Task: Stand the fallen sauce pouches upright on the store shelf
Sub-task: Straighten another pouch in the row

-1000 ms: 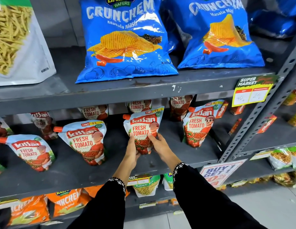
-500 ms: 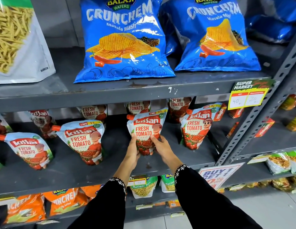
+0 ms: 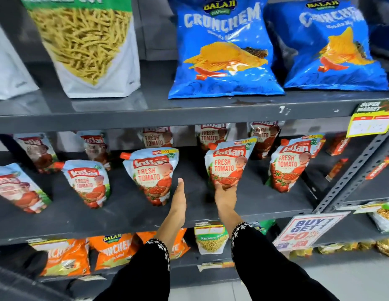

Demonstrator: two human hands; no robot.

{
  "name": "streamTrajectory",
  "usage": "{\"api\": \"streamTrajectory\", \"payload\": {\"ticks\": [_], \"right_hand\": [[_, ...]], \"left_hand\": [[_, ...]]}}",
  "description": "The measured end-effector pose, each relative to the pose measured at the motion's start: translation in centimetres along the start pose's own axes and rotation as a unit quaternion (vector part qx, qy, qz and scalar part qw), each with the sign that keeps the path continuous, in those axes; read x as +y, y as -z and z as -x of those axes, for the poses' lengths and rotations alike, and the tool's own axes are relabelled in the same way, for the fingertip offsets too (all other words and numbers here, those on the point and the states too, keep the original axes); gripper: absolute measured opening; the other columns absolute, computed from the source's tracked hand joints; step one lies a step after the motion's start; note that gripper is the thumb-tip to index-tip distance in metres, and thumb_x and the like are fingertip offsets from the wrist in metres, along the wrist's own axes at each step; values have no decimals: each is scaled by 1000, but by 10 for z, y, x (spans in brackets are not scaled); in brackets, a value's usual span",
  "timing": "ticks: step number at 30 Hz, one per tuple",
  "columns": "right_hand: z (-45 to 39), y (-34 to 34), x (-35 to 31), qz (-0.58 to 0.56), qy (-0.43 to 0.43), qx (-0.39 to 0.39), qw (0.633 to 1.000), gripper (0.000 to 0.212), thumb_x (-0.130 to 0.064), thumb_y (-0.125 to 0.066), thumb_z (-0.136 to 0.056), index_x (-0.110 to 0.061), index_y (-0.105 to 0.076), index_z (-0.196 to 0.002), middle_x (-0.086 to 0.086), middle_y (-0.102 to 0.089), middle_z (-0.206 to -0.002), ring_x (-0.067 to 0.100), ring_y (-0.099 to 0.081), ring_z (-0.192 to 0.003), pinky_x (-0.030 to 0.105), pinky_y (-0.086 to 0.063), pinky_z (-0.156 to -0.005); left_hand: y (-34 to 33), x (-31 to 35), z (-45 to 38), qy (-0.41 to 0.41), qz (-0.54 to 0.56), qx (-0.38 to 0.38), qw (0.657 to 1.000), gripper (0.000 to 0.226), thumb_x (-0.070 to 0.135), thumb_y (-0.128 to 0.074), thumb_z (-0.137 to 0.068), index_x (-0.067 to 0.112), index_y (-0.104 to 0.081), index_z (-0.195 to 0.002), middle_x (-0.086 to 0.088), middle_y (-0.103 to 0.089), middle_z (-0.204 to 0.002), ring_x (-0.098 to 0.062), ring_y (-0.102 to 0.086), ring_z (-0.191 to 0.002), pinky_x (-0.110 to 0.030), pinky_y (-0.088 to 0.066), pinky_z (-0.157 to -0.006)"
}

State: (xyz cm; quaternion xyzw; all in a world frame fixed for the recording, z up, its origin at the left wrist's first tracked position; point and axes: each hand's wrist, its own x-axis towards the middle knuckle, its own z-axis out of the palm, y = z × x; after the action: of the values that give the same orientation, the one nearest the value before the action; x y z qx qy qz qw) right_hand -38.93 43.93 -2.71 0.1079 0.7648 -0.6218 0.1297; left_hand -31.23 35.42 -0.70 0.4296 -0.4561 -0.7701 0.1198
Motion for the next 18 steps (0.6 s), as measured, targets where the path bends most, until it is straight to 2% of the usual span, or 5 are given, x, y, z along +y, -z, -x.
{"api": "streamTrajectory", "payload": {"ticks": [3,7,11,14,18], "right_hand": [[27,-29,0,14,-29,3,999,68,-26,-54,-92,2,-24,-146,24,-44,-144,38,-44,-132,37,-34,-107],[66,-72,-6,-5,-59,-76,995,64,-31,-47,-95,1,-25,-146,17,-33,-154,31,-33,-140,34,-30,-109],[90,-105,-16,-34,-54,-148,987,44,-12,-42,-97,6,-39,-137,24,-46,-142,34,-52,-119,35,-41,-84],[97,-122,-19,-44,-46,-181,981,38,-6,-45,-90,0,-50,-127,24,-61,-122,27,-59,-78,29,-42,-57],[86,-130,-17,-46,-56,-195,978,41,4,-47,-78,-9,-53,-116,12,-64,-97,27,-58,-79,30,-45,-61]], "left_hand": [[38,9,8,-5,-9,-5,1000,84,66,-45,-82,15,-31,-147,-5,-33,-154,-24,-31,-142,-38,-25,-118],[88,29,1,1,-1,-14,1000,62,48,-34,-96,4,-44,-138,-13,-54,-136,-28,-49,-127,-33,-39,-103],[126,31,-40,-19,-11,17,1000,81,71,-32,-83,13,-45,-139,-10,-53,-141,-27,-51,-127,-40,-38,-110],[132,59,-17,-24,3,4,1000,79,68,-25,-87,13,-46,-140,-14,-48,-145,-30,-45,-134,-42,-33,-114],[132,65,-23,-15,24,-46,999,72,60,-18,-93,10,-45,-139,-13,-48,-144,-30,-44,-134,-39,-36,-109]]}}
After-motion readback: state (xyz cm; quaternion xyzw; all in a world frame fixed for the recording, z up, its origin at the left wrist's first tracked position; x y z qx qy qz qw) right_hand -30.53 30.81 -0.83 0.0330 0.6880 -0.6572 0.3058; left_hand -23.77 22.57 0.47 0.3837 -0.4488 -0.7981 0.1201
